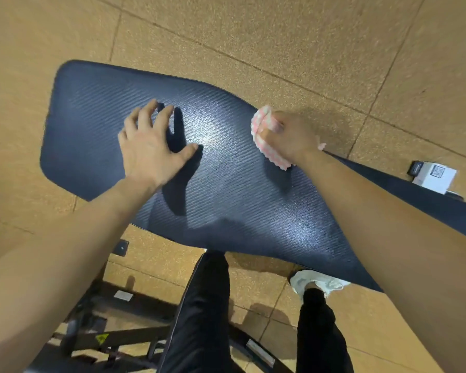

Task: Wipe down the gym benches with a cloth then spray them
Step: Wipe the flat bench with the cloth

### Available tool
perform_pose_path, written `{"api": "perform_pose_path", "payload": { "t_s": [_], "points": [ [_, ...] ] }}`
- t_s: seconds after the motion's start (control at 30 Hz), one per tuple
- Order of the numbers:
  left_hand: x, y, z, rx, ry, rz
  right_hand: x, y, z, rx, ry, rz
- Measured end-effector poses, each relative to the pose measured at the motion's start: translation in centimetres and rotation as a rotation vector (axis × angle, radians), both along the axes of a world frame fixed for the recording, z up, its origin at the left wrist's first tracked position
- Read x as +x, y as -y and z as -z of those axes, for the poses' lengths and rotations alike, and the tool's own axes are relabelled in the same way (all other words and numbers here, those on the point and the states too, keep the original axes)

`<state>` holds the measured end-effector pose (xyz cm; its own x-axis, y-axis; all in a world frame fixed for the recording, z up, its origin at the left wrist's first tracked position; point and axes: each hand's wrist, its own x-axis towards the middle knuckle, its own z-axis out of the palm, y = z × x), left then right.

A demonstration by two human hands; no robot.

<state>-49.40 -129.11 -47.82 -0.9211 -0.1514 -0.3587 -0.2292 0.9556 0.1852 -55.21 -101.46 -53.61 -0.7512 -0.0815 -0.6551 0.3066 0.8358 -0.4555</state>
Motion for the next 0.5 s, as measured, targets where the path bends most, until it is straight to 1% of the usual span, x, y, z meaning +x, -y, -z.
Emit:
{"api": "perform_pose_path", "payload": {
  "t_s": [0.1,0.17,0.23,0.33,0.5],
  "points": [
    [-0.7,1.8,0.0,0.003,0.012,-0.060,-1.3,2.8,-0.1,0.035,-0.013,-0.026],
    [-1.0,3.4,0.2,0.003,0.093,-0.069,-2.2,4.7,-0.2,0.062,-0.017,-0.042],
    [-1.0,4.8,0.5,-0.006,0.169,-0.035,-3.0,6.4,-0.4,0.046,-0.021,-0.066],
    [-0.6,5.5,1.0,-0.049,0.170,0.028,-3.9,8.5,-0.8,0.029,-0.032,-0.098],
    [-0.9,5.2,1.1,-0.077,0.181,0.039,-5.0,11.1,-1.3,0.029,-0.040,-0.183]
  ]
}}
